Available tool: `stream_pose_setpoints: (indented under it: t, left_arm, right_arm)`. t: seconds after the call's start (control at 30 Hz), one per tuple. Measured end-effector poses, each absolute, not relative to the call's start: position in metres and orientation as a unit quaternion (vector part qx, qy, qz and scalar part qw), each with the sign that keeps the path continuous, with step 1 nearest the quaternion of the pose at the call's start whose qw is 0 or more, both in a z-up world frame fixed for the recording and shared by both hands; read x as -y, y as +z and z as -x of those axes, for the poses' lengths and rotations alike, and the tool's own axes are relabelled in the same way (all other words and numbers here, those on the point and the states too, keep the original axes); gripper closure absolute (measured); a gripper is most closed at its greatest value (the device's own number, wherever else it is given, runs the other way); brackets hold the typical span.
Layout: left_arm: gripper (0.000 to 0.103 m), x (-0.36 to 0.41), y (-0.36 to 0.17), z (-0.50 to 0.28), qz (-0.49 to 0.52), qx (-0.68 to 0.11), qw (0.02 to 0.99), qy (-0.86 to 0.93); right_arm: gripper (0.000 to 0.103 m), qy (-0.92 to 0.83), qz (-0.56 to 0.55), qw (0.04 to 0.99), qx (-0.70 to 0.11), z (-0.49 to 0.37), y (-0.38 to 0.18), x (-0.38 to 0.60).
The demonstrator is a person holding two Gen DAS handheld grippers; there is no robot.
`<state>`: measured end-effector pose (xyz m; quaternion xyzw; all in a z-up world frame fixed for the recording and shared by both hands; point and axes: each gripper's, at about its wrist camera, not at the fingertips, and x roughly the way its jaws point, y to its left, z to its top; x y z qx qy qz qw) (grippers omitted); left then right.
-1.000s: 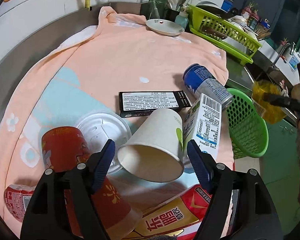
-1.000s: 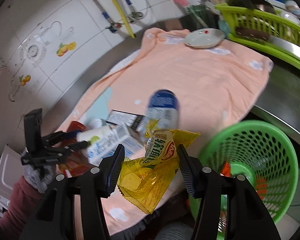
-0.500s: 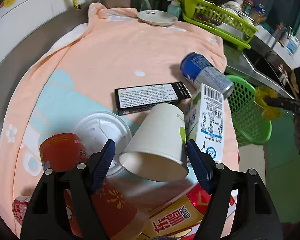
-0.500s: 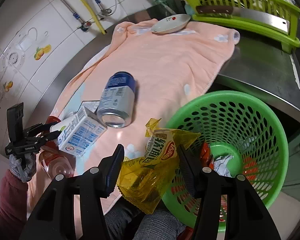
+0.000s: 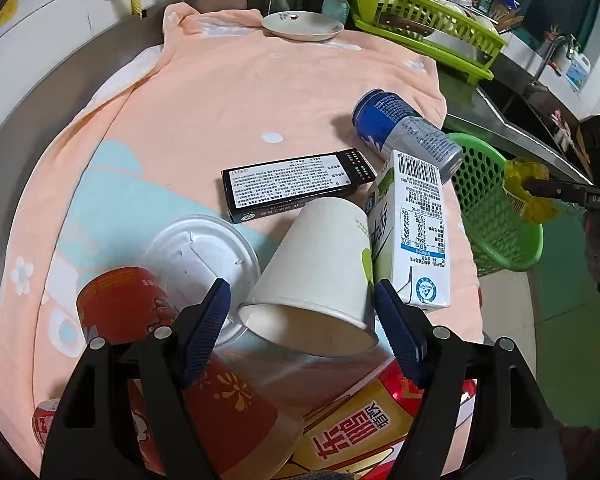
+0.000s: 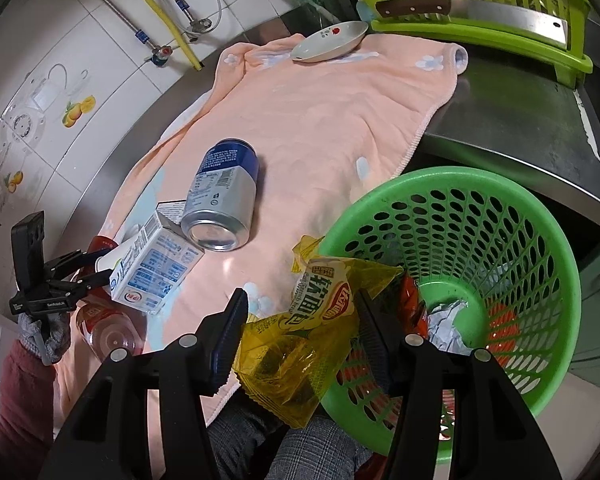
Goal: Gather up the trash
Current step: 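Carry the yellow bag over the green basket with the right tool while the left approaches the white paper cup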
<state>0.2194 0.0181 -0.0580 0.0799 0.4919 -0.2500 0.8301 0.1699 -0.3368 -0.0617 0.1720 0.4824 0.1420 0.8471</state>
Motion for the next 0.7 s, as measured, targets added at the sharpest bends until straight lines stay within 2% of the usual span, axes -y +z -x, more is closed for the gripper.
stream_pose_setpoints:
  t: [0.17,0.2,0.27,0.7]
  left_arm:
    - [0.030,-0.016,-0.060,-0.219,-0.082,-0.489,0.831,-0.253]
    - [0.032,-0.015,-0.060,-0.219,-0.085,-0.487,0.831,-0.255]
    - [0.042,-0.013,-0.061,-0.217,-0.092,-0.486,0.831,-0.255]
    - [0.053,-0.010,-0.054,-0.212,-0.102,-0.480,0.835,-0.247]
  right_arm:
    - [0.051,0.138,-0.178,0.846,-0.483,-0.170,-0.064,0.341]
    - [0.051,0.136,-0.178,0.846,-0.484,-0.170,-0.065,0.342]
    - [0.051,0.134,-0.180,0.845,-0.485,-0.169,-0.067,0.342]
    - [0.051,0.119,-0.190,0.843,-0.488,-0.163,-0.075,0.353]
